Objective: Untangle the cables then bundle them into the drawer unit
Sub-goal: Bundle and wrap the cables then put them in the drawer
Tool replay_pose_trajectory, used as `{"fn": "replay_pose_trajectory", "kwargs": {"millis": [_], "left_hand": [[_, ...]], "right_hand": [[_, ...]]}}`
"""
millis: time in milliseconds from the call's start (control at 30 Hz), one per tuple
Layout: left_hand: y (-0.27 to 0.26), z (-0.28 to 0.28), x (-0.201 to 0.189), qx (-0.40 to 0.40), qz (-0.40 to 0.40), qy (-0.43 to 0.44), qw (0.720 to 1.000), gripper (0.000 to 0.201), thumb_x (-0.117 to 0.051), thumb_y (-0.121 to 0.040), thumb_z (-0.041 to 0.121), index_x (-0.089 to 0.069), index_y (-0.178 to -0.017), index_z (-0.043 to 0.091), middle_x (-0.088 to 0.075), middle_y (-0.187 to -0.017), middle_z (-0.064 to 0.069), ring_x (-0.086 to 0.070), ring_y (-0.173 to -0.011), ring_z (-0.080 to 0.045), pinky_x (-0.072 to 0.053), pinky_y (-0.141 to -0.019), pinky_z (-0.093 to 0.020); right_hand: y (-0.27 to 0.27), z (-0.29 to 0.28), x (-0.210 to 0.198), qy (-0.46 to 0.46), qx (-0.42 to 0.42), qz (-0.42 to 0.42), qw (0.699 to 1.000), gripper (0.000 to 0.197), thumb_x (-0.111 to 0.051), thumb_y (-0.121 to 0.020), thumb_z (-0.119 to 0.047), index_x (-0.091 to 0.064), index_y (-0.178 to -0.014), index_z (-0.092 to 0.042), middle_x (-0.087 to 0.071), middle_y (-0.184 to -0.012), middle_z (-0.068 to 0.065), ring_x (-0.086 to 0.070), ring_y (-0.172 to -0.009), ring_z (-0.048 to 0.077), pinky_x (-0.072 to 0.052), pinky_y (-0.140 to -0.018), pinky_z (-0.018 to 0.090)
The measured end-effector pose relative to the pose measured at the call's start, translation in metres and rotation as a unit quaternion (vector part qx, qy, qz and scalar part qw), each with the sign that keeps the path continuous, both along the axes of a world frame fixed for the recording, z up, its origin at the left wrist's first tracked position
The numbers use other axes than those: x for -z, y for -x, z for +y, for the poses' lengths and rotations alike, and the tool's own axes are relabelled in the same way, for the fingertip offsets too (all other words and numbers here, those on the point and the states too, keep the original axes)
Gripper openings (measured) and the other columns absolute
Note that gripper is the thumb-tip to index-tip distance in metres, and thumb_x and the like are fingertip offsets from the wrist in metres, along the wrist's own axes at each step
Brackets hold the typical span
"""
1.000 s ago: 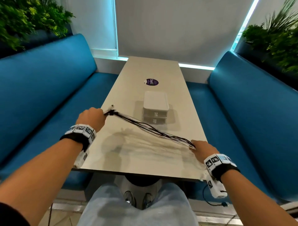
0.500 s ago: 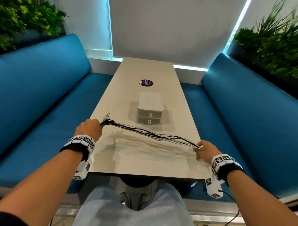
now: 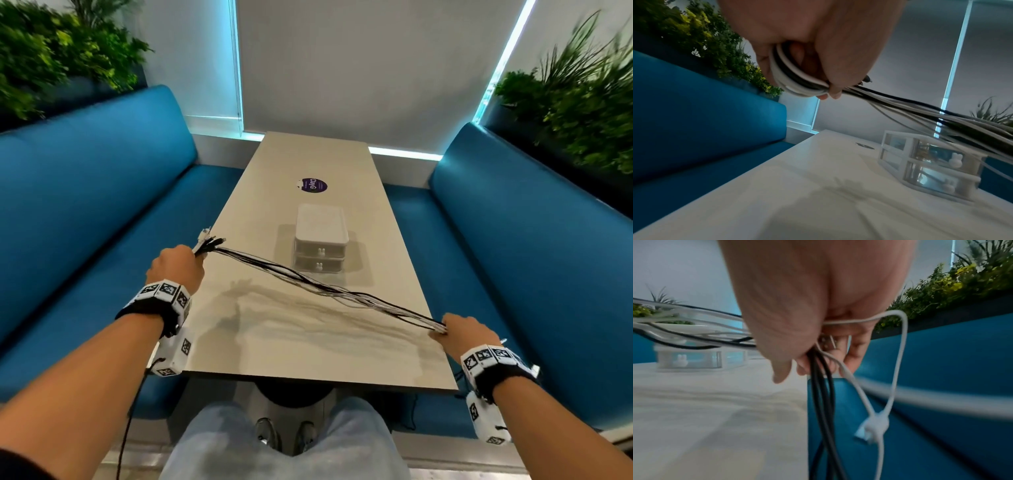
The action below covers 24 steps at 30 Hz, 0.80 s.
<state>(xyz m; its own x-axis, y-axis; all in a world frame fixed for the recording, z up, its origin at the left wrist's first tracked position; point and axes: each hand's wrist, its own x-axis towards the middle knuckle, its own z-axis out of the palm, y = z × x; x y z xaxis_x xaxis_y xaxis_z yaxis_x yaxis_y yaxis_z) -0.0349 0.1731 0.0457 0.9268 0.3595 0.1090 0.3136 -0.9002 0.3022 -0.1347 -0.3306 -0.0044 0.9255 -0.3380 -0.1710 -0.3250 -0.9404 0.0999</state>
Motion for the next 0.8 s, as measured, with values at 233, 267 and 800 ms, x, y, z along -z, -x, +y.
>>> {"fn": "replay_pose_trajectory", "kwargs": {"millis": [233,267,800], "left_hand": [[0.011,0.004,0.012,0.009,0.023,-0.021,0.999,0.039,-0.051,-0.098,0.039,-0.056,-0.081,0.005,-0.047,-0.071,-0.012,-0.05,-0.069,-0.036,-0.043,-0.062,-0.038],[0.012,0.003,0.014,0.015,0.029,-0.03,0.999,0.038,-0.051,-0.098,0.039,-0.055,-0.08,0.006,-0.047,-0.069,-0.011,-0.051,-0.068,-0.035,-0.043,-0.061,-0.038],[0.018,-0.007,0.027,0.046,0.035,-0.055,0.997,0.037,-0.049,-0.099,0.038,-0.056,-0.081,0.007,-0.044,-0.065,-0.008,-0.052,-0.066,-0.034,-0.043,-0.061,-0.037]], "right_hand": [[0.006,0.004,0.01,0.02,0.035,0.02,0.999,0.018,-0.046,-0.089,-0.023,-0.044,-0.106,-0.019,-0.063,-0.104,0.001,-0.06,-0.089,0.023,-0.044,-0.089,0.041],[0.007,0.003,0.01,0.028,0.046,0.027,0.998,0.019,-0.044,-0.09,-0.019,-0.044,-0.109,-0.017,-0.063,-0.102,0.001,-0.059,-0.088,0.023,-0.044,-0.087,0.04],[0.005,-0.016,0.025,-0.123,0.045,-0.098,0.987,0.039,-0.067,-0.083,-0.036,-0.046,-0.114,-0.024,-0.056,-0.112,0.005,-0.059,-0.101,0.028,-0.045,-0.09,0.04]]}}
